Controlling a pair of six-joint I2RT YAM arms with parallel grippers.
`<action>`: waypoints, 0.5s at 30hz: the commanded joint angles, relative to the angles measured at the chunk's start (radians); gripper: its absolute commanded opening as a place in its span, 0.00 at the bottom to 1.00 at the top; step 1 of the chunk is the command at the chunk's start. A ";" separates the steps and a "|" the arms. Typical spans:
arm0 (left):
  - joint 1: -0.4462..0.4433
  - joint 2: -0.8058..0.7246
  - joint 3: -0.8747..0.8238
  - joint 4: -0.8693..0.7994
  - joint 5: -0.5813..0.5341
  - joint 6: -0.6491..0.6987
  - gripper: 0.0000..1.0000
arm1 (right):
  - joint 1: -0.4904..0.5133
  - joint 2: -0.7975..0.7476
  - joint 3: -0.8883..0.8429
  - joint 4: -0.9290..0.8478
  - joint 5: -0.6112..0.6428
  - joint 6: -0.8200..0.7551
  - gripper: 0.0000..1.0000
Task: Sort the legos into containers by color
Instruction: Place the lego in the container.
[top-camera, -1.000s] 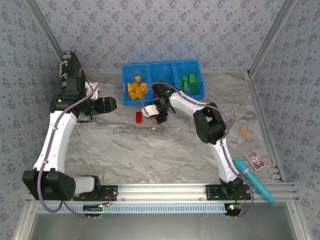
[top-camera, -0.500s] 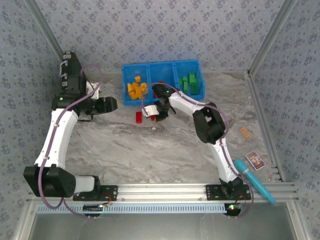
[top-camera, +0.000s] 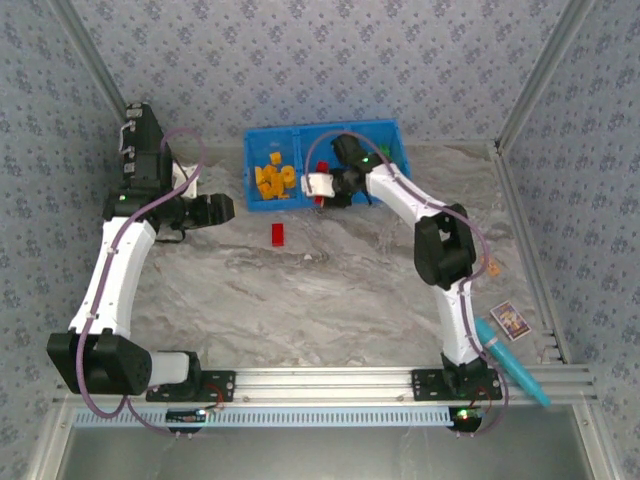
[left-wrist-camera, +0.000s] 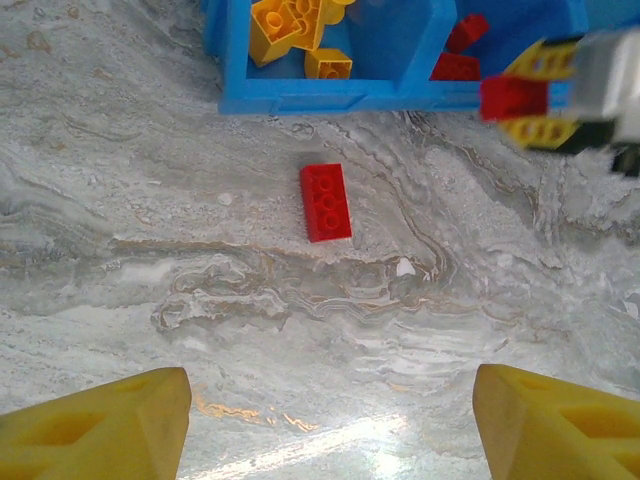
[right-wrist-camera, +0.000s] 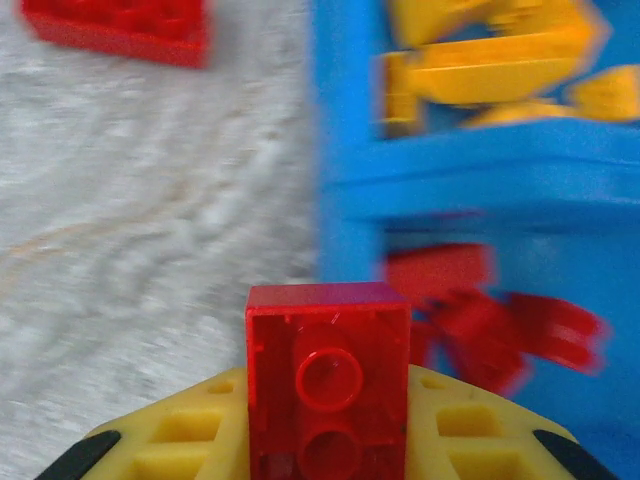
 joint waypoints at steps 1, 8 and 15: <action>0.007 -0.032 0.010 -0.005 -0.012 0.023 0.75 | -0.008 0.027 0.085 0.097 0.048 0.031 0.32; 0.007 -0.016 -0.008 -0.007 -0.123 0.017 0.84 | -0.015 0.275 0.399 0.062 0.177 0.052 0.31; 0.005 0.027 -0.090 0.075 -0.107 -0.047 0.86 | -0.035 0.363 0.484 0.117 0.181 0.110 0.38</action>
